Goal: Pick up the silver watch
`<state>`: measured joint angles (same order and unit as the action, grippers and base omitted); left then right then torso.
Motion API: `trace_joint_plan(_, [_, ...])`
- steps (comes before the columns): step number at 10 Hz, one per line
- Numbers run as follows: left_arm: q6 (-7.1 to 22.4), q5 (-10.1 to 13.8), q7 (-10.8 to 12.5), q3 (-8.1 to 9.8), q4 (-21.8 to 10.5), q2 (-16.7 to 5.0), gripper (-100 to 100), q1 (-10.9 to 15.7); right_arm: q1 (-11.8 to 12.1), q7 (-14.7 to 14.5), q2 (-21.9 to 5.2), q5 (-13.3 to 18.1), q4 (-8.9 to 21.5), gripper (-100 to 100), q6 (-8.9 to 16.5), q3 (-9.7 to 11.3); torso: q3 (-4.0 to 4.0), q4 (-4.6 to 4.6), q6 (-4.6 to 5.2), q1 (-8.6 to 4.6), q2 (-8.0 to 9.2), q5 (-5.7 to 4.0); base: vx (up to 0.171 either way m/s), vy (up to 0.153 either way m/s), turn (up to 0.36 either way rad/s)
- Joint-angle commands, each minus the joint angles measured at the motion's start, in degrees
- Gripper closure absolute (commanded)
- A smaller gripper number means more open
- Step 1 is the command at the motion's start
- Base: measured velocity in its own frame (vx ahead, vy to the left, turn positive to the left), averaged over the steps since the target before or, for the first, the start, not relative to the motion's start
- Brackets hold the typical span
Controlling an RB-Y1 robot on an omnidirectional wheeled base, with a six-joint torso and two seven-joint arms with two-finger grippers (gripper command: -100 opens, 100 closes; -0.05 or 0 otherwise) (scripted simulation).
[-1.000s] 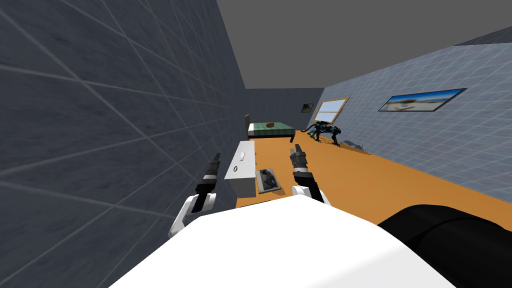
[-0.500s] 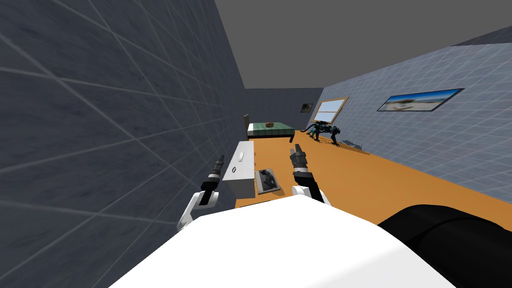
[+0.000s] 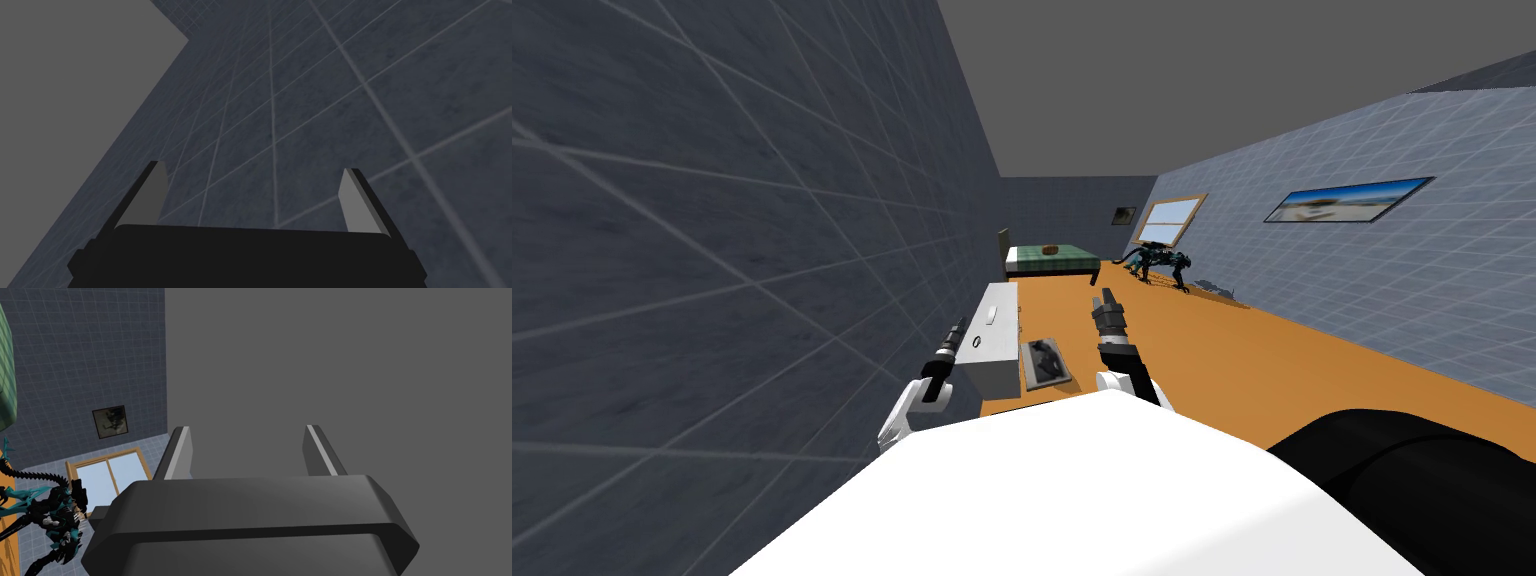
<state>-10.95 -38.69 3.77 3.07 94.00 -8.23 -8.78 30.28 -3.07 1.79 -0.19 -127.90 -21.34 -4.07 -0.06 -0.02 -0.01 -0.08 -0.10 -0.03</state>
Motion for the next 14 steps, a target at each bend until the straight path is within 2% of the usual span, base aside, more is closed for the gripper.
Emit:
trace_joint_plan(1, [0.8,-1.3,-0.2,-0.08,-1.7,0.1,-100,0.6,0.0,0.0,0.0,0.0,0.0,0,0.0,0.0,0.0,0.0,0.0,0.0,0.0,0.0,0.019,-0.018,-0.007])
trace_joint_plan(3, [3.2,-5.2,-0.6,-0.04,-6.0,0.0,-100,2.8,0.0,0.0,0.0,0.0,0.0,0,0.0,0.0,0.01,0.0,0.0,0.0,0.03,0.0,0.023,-0.032,-0.015])
trace_joint_plan(4, [3.2,-5.8,-0.6,-0.04,-6.9,0.0,-100,2.8,0.0,0.0,0.0,0.0,0.0,0,0.0,0.0,0.0,0.0,0.0,-0.05,0.0,-0.01,0.022,-0.028,-0.004])
trace_joint_plan(5, [4.3,-7.9,-0.8,-0.02,-8.5,-0.1,-100,4.0,0.0,0.0,0.0,0.0,0.0,0,0.0,0.0,0.01,0.0,-0.01,-0.01,0.02,-0.01,0.016,-0.021,-0.008])
trace_joint_plan(6, [4.3,-7.9,-0.8,-0.02,-9.4,-0.1,-100,4.0,0.0,0.0,0.0,0.0,0.0,0,0.0,0.0,0.02,0.01,0.0,0.0,0.03,0.0,0.014,-0.015,-0.006])
trace_joint_plan(9, [7.7,-13.7,-1.4,0.06,-15.9,-0.4,-100,7.2,0.0,0.0,0.0,0.0,0.0,0,0.0,0.0,0.01,0.01,0.0,-0.01,0.02,-0.01,0.023,-0.028,-0.012])
trace_joint_plan(10, [7.7,-14.1,-1.4,0.06,-16.9,-0.4,-100,7.2,0.0,0.0,0.0,0.0,0.0,0,0.0,0.0,-0.01,0.0,-0.01,-0.03,-0.01,-0.01,0.027,-0.026,-0.003])
trace_joint_plan(11, [8.8,-16.1,-1.5,0.08,-19.1,-0.6,-100,8.3,0.0,0.0,0.0,0.0,0.0,0,0.0,0.0,0.0,0.0,-0.02,0.0,0.01,-0.01,0.021,-0.021,-0.006])
trace_joint_plan(12, [8.8,-16.1,-1.5,0.08,-19.4,-0.6,-100,8.3,0.0,0.0,0.0,0.0,0.0,0,0.0,0.0,0.01,0.0,-0.01,0.01,0.02,0.0,0.012,-0.014,-0.004])
trace_joint_plan(13, [9.8,-17.9,-1.7,0.1,-21.6,-0.7,-100,9.2,0.0,0.0,0.0,0.0,0.0,0,0.0,0.0,0.03,0.01,-0.01,0.03,0.05,0.0,0.012,-0.018,-0.007])
trace_joint_plan(14, [9.8,-17.9,-1.7,0.1,-21.7,-0.7,-100,9.2,0.0,0.0,0.0,0.0,0.0,0,0.0,0.0,0.04,0.01,-0.02,0.04,0.07,0.0,0.011,-0.014,-0.002])
